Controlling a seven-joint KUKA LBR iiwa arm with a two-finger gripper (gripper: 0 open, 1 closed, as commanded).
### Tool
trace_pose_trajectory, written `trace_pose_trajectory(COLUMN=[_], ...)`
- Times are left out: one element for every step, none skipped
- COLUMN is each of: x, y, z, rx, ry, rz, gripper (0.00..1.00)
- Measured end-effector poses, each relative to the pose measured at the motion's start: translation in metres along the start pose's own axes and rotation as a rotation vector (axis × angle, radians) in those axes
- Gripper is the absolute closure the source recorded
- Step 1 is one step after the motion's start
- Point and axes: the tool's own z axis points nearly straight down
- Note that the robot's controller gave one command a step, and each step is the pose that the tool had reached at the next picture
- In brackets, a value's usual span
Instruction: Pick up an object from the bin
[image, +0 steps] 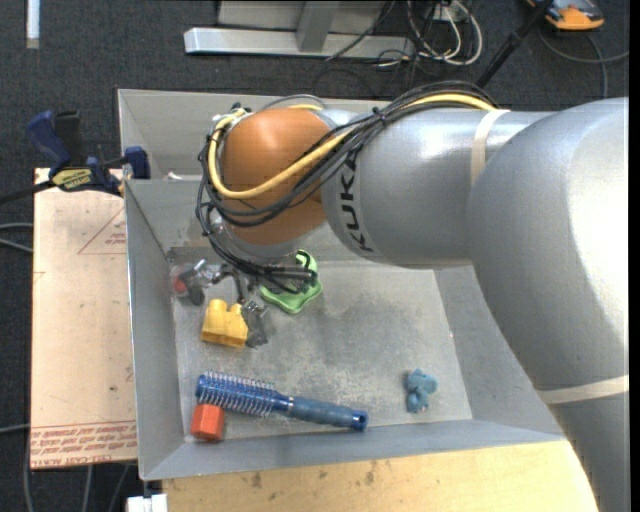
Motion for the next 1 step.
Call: trace_pose_trajectory(x=[0.0032], y=[-0.0172], z=[0.0633], rx=[-0.002], ry=[0.010], rz=[-0.086], gripper=[0.00])
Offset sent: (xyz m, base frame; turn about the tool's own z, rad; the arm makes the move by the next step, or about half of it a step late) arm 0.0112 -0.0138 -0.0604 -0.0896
